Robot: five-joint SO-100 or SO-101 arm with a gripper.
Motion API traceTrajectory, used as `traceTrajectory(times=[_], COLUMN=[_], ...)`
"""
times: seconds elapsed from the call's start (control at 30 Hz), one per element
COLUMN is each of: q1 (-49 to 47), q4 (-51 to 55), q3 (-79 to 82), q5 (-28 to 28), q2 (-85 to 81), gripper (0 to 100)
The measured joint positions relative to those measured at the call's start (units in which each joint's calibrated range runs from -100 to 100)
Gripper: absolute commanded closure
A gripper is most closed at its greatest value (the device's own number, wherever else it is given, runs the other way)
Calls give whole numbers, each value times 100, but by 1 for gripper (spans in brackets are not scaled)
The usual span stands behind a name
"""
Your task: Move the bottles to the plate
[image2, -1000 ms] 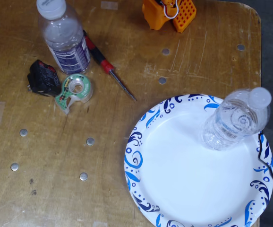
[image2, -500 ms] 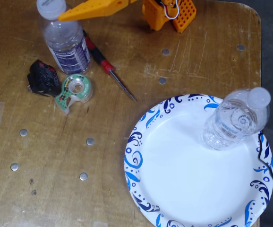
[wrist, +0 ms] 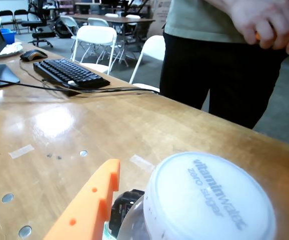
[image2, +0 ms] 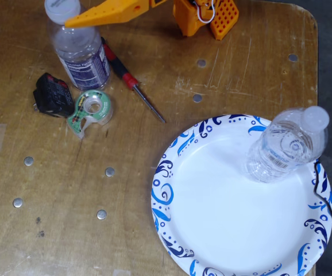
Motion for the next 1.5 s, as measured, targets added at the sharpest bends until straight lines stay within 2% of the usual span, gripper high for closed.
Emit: traceTrajectory(times=[0.27,0.33,0.5,0.6,1.4,1.5], q1=[18,18,18,91,337,337], q4=[-715,-817,-851,-868,-868,-851], q3=[0,0,0,0,-198,-594], q5=[0,0,0,0,-26,-10], q2=[721,772,797,797,831,864], gripper=[57,62,81,87,89,93])
